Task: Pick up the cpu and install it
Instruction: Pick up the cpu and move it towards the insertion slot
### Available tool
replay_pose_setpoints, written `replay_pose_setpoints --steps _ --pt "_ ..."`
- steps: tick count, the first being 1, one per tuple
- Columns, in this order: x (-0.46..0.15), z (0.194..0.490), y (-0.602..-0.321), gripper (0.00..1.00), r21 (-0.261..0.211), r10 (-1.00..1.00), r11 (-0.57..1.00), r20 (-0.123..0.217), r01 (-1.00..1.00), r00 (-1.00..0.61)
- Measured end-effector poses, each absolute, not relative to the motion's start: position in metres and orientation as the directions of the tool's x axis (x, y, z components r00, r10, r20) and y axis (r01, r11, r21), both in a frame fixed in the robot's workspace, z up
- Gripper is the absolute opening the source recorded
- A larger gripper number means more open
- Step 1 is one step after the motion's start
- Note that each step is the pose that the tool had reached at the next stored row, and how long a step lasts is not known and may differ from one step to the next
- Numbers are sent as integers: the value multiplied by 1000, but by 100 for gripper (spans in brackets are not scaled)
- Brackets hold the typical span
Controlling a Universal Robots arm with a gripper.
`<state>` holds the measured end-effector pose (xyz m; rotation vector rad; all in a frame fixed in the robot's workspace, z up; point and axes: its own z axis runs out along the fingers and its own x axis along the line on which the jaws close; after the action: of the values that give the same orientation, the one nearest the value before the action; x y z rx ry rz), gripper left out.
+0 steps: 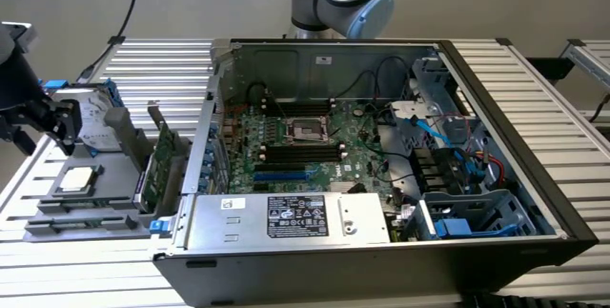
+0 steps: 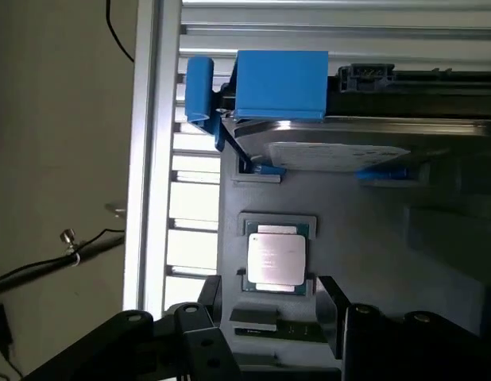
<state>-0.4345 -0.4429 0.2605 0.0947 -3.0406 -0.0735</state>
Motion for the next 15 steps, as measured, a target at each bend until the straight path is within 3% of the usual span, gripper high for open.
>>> replay_pose_setpoints --steps 15 --pt "-434 233 -443 61 50 -73 996 84 -69 -994"
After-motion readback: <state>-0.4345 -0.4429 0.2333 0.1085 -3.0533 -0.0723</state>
